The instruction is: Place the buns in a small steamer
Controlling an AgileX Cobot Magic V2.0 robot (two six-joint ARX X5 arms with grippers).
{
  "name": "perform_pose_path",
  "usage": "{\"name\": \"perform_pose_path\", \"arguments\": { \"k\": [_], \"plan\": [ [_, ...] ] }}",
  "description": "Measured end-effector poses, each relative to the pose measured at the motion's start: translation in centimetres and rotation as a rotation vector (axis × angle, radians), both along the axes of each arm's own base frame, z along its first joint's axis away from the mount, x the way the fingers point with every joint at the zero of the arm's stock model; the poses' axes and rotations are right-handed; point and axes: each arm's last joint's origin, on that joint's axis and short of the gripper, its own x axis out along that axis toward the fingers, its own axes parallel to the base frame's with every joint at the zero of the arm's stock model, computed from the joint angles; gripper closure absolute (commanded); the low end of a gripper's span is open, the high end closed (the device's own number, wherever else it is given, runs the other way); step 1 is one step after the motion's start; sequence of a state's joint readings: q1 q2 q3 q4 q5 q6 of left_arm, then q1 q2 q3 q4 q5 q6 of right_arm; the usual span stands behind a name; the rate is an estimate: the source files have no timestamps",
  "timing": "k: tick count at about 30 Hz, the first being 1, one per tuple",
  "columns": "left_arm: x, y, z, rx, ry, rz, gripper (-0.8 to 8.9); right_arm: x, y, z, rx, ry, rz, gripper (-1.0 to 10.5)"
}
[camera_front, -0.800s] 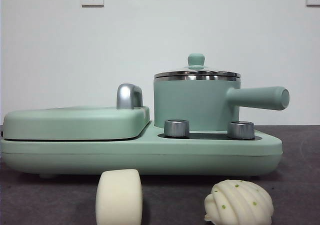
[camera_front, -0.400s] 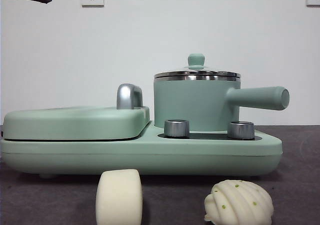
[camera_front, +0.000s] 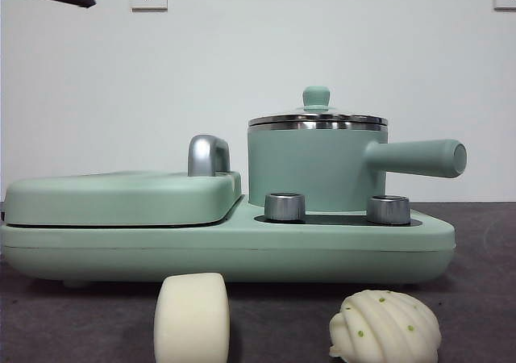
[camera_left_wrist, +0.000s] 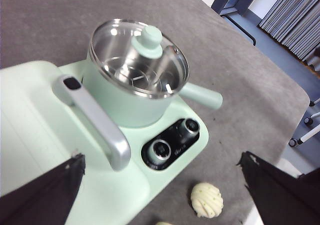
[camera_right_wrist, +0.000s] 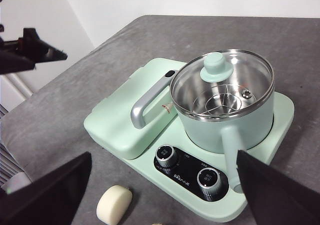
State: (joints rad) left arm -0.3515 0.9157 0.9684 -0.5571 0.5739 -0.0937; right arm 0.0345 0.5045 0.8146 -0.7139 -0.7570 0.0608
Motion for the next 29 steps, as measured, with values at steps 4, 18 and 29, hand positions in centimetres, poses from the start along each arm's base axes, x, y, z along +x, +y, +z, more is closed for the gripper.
{"name": "perform_pose_path", "arguments": {
  "k": [4, 18, 29],
  "plan": [
    [2.0, -0.7, 0.9, 0.025, 0.063, -0.001, 3.13, 0.0, 0.0, 0.0, 0.004, 0.005, -0.002, 4.8],
    [11.4, -6.9, 3.8, 0.217, 0.221, -0.091, 3.14, 0.0, 0.0, 0.0, 0.005, 0.011, -0.002, 4.8],
    [16.1, -12.4, 3.7, 0.387, 0.245, -0.108, 3.14, -0.1, 0.0, -0.3, 0.004, 0.041, -0.002, 4.8]
  ]
}}
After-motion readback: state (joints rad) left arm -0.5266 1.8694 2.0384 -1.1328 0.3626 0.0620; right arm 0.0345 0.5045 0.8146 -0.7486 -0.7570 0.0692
